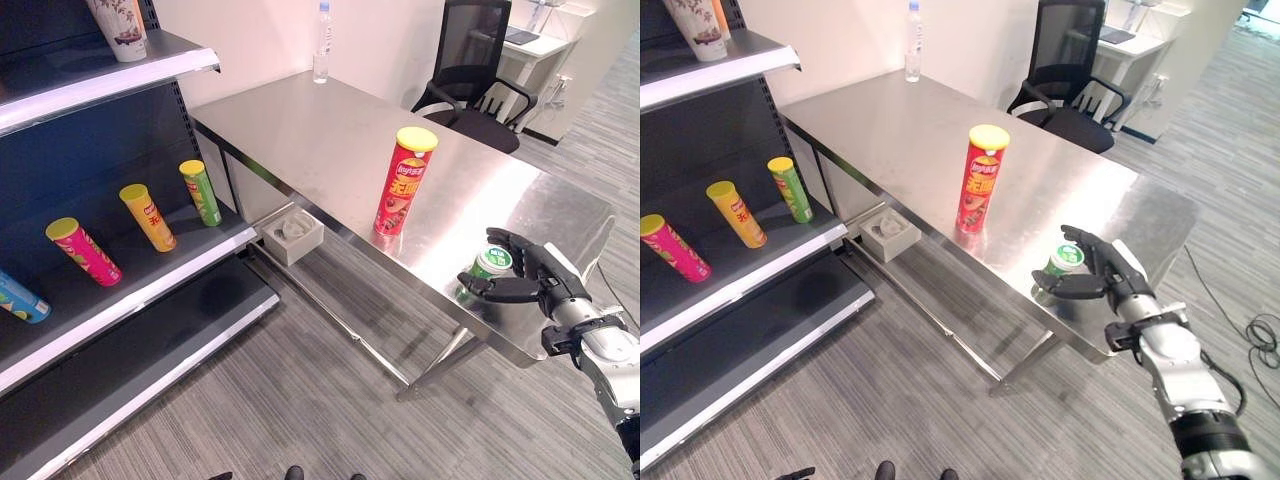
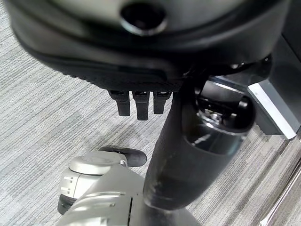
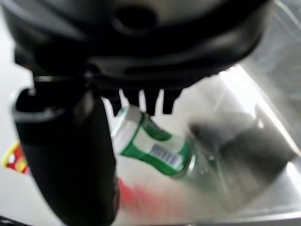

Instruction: Put the goods on the table back onto the shelves and tidy them up.

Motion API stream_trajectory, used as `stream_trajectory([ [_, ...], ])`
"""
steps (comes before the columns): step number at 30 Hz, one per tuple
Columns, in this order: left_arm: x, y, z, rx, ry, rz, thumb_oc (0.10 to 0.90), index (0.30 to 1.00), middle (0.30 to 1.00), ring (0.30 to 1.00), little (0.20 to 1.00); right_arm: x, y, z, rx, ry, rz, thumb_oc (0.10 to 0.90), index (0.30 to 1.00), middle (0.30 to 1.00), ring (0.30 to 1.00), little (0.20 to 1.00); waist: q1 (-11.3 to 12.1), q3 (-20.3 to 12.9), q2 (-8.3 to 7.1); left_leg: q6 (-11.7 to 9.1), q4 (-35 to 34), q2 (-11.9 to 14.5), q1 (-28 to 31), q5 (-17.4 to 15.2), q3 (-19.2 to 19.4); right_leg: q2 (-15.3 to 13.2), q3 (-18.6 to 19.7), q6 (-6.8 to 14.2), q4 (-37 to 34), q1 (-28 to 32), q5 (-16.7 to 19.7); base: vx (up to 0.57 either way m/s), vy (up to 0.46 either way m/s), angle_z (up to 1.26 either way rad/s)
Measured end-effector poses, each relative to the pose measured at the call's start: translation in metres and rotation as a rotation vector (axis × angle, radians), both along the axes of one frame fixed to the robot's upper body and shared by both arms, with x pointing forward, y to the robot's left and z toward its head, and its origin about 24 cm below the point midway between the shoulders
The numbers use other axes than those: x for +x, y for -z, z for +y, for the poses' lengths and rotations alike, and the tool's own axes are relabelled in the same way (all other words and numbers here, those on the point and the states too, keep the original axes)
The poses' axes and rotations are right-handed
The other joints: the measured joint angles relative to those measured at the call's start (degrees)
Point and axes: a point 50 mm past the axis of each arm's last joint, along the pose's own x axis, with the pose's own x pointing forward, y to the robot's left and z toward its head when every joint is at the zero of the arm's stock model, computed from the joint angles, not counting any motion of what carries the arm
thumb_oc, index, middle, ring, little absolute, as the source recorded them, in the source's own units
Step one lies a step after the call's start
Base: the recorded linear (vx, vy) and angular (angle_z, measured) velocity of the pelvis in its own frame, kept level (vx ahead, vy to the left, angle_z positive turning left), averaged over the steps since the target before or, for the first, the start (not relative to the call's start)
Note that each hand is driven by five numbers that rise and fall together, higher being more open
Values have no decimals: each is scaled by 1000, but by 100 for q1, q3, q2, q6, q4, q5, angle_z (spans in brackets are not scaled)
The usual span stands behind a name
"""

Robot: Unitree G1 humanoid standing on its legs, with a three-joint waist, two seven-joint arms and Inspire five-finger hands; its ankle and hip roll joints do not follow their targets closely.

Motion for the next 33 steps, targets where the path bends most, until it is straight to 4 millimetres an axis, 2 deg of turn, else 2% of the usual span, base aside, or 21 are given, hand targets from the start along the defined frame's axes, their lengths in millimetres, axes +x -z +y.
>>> stream_trajectory([
  [1,0,0,0,0,0,-1,800,900,900,900,900,0,1,0,-1,1,2,485,427,427,427,427,2,2,-3,0,0,0,0,0,1,0,2,0,0,0,0,0,0,0],
  [2,0,0,0,0,0,-2,800,900,900,900,900,-1,1,0,-7,0,5,428,342,342,342,342,6,4,-4,0,0,0,-1,0,2,0,5,0,0,0,0,0,0,0],
  [3,0,0,0,0,1,-3,800,900,900,900,900,-1,2,0,-20,-1,9,400,300,300,300,300,5,5,-3,0,0,0,-1,0,3,0,6,0,0,0,0,0,0,0],
  [12,1,-1,3,7,-1,-6,800,900,900,900,900,-1,3,0,-59,-4,21,400,300,300,300,300,9,69,-55,0,0,0,-5,0,2,-2,4,1,0,-3,-1,0,0,0],
  [33,1,-1,3,8,-5,-7,800,900,900,900,900,-1,3,-1,-95,9,18,400,300,300,300,300,21,76,-66,0,0,0,6,1,-24,-1,-12,2,0,14,-1,0,0,0],
])
